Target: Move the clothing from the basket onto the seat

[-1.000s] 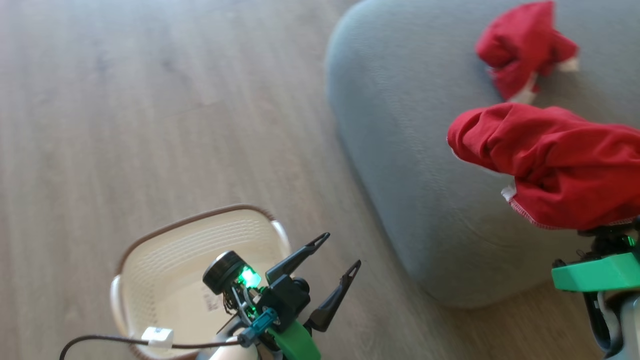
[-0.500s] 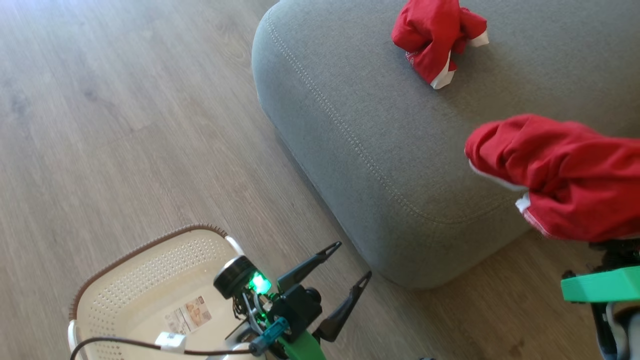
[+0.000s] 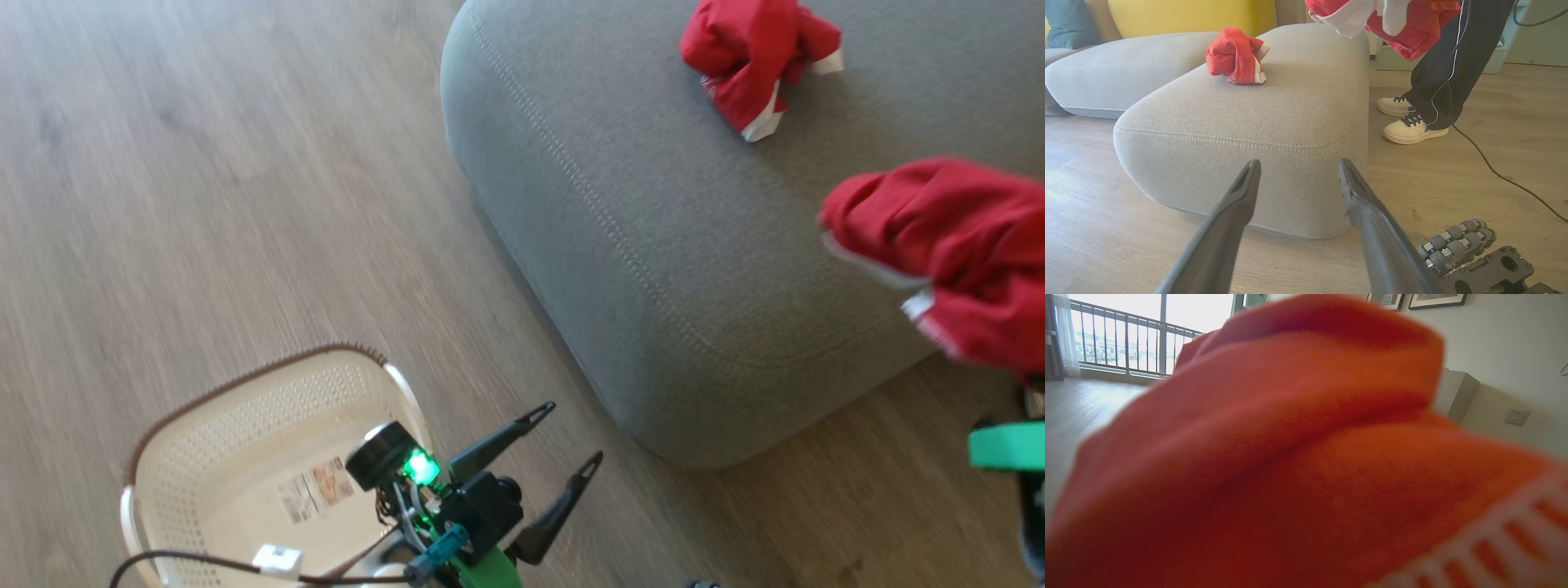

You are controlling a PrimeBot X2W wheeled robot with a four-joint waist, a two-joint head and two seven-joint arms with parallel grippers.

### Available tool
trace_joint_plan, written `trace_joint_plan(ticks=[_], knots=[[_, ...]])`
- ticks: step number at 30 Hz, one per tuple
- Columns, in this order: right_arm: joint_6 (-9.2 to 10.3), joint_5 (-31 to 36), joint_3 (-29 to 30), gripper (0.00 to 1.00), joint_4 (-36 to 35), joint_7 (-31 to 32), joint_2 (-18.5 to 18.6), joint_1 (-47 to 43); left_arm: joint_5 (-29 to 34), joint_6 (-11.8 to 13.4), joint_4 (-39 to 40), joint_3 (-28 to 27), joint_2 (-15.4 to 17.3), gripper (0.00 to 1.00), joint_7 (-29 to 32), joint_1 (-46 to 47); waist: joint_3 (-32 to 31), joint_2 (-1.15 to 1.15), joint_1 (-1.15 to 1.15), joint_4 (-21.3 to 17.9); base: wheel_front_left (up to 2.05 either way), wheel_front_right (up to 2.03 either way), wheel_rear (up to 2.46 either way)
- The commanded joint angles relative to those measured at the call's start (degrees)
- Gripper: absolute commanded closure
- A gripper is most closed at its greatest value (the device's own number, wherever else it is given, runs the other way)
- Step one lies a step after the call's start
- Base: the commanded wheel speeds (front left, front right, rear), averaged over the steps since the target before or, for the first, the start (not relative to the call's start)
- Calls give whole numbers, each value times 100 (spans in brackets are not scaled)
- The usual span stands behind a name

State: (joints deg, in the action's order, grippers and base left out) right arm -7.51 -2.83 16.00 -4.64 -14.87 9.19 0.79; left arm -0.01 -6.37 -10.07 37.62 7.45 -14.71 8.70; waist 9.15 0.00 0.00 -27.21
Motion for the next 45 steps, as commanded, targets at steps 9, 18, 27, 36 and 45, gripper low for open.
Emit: trace_joint_plan(ticks=[9, 18, 27, 36, 45], knots=[[2, 84, 418, 100, -452, -13, -100, 1328, 53, -19, 444, -337, 606, 0, -29, 682, 1283, 0, 0, 111, 0, 0, 0], [2, 86, 525, 100, -163, -13, -4, 2894, 89, -72, 774, -348, 1432, 0, -29, 1178, 2535, 0, 0, 106, 0, 0, 0], [2, -59, 1103, 100, 652, -13, 321, 4446, 68, -86, 999, -347, 1787, 0, -29, 1545, 3308, 0, 0, 408, 0, 0, 0], [2, 363, 1910, 100, 2328, 137, 651, 5760, -18, -42, 1136, -385, 1815, 0, -29, 1759, 3676, 0, 0, 855, 0, 0, 0], [2, 918, 2245, 100, 4021, 401, 847, 6518, -4, 48, 1148, -397, 1829, 0, -29, 1862, 3980, 0, 0, 1099, 0, 0, 0]])
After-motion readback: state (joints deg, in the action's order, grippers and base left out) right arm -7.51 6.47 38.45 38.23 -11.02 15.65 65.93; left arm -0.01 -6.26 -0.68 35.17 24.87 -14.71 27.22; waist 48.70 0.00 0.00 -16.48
